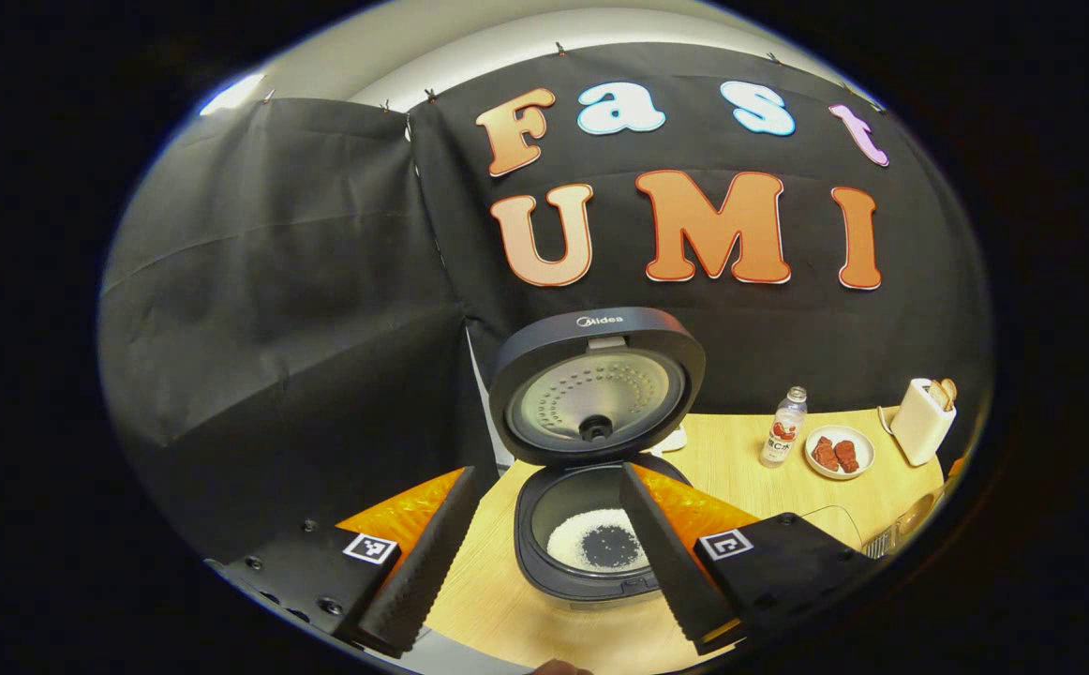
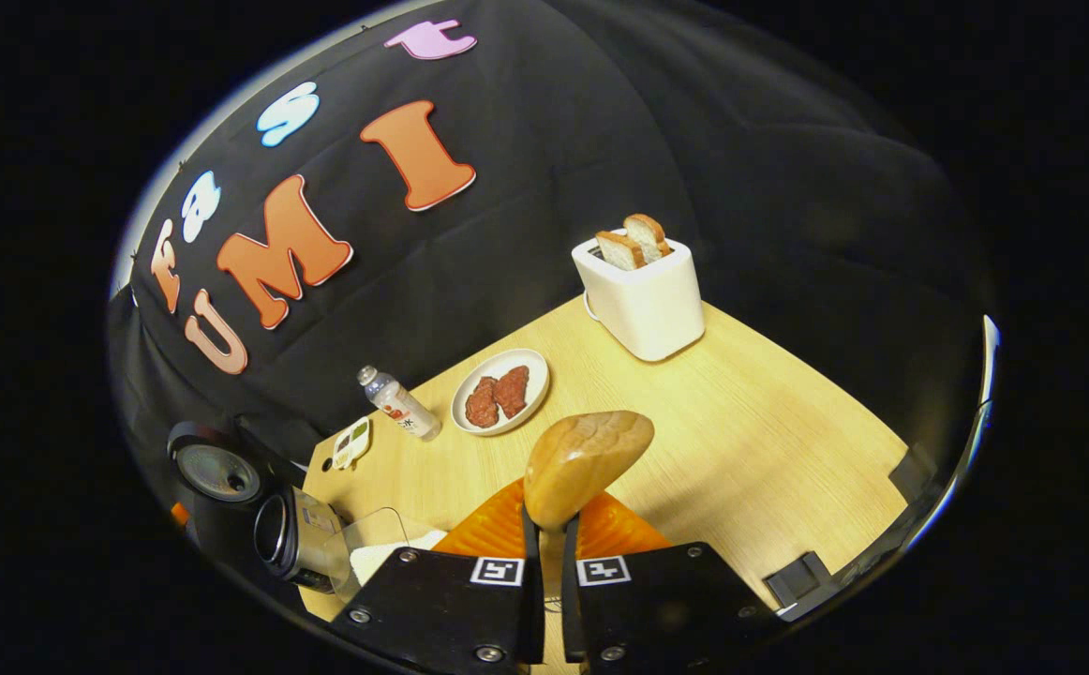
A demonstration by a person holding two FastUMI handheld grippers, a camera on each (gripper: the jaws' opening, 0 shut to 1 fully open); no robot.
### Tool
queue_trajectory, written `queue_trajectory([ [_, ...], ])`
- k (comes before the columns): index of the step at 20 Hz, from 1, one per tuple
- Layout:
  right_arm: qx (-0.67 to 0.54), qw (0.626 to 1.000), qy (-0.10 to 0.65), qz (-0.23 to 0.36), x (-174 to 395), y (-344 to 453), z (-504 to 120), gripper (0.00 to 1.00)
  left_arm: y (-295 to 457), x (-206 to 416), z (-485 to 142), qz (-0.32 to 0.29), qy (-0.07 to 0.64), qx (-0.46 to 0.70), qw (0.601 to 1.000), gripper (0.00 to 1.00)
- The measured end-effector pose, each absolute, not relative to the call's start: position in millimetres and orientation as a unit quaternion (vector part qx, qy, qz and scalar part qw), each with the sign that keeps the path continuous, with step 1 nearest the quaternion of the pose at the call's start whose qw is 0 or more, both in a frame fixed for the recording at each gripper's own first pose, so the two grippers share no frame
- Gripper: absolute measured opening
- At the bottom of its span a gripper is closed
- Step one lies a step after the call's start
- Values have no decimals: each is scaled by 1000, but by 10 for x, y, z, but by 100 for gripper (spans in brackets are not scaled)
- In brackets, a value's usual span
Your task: Close the left gripper, press the button to open the rice cooker; take a wooden spoon from the chopstick holder with the right hand, scoop a spoonful of rice and pour it into the rice cooker, then put the wooden spoon back into the chopstick holder.
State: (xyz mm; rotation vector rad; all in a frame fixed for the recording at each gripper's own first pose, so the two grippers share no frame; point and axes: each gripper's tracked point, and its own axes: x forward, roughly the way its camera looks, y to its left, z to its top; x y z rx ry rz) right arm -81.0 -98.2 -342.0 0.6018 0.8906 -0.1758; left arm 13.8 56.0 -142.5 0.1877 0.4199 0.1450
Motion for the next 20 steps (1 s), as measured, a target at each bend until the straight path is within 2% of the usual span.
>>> queue_trajectory([
  [6, 301, 835, 455, -73, -960, -877, -3757, 10, 412, 183, -1255, 66, 189, 106, 974, 100],
  [11, 335, 830, 442, -66, -946, -820, -3721, 23, 432, 284, -1077, 69, 171, 98, 978, 100],
  [12, 335, 829, 443, -70, -948, -857, -3719, 28, 456, 312, -1030, 70, 167, 94, 979, 100],
  [13, 332, 828, 446, -76, -970, -910, -3722, 38, 484, 367, -965, 70, 162, 91, 980, 100],
  [14, 327, 830, 444, -82, -971, -979, -3696, 45, 500, 422, -888, 69, 157, 84, 982, 100],
  [15, 321, 834, 440, -88, -960, -1053, -3645, 57, 501, 501, -811, 63, 153, 74, 983, 100],
  [16, 313, 840, 434, -95, -951, -1138, -3589, 63, 508, 579, -733, 61, 151, 64, 985, 100],
  [17, 304, 845, 429, -103, -941, -1227, -3526, 76, 517, 675, -651, 57, 147, 51, 986, 100],
  [19, 282, 858, 413, -120, -943, -1423, -3375, 87, 502, 888, -519, 47, 146, 28, 988, 100],
  [20, 274, 864, 404, -126, -932, -1503, -3284, 90, 484, 1005, -508, 41, 150, 27, 987, 100],
])
